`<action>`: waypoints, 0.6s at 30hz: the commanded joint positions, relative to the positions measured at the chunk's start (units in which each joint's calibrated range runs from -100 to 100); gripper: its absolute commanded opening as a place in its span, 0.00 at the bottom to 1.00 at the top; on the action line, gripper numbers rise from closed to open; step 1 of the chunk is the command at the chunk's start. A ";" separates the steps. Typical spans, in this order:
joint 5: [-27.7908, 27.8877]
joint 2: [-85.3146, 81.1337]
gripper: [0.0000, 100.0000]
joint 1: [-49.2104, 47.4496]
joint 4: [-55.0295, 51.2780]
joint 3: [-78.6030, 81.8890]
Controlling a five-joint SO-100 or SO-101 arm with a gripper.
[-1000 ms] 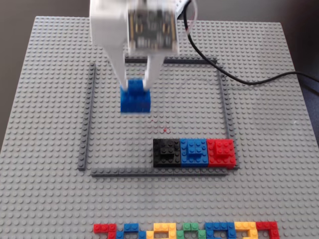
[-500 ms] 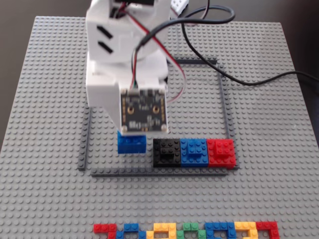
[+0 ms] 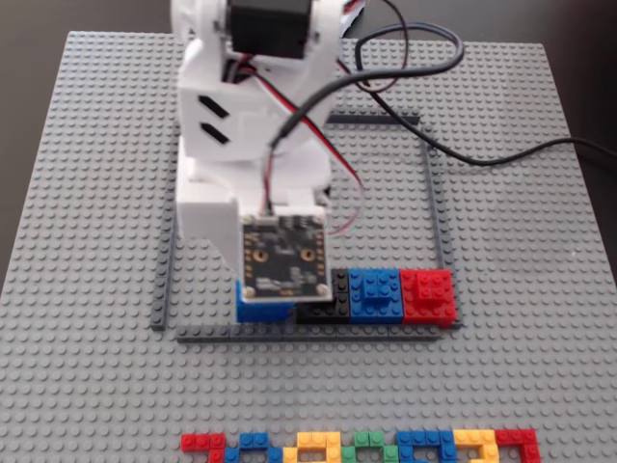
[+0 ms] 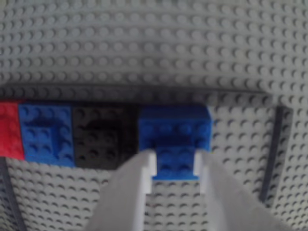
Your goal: Grab the cube and place it into the grid
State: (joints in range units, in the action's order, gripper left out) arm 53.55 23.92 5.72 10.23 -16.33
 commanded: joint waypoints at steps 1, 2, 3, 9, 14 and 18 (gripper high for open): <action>-0.59 -0.70 0.04 -0.31 0.17 -5.01; -0.68 -0.44 0.04 -0.38 0.17 -5.10; -0.73 -0.27 0.04 -0.46 0.17 -5.10; -0.93 0.50 0.04 -0.46 0.17 -5.38; -0.88 0.67 0.04 -0.24 -0.12 -5.38; -0.88 0.42 0.04 0.21 -0.51 -5.38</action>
State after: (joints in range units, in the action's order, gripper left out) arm 52.82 25.70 5.58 10.18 -17.56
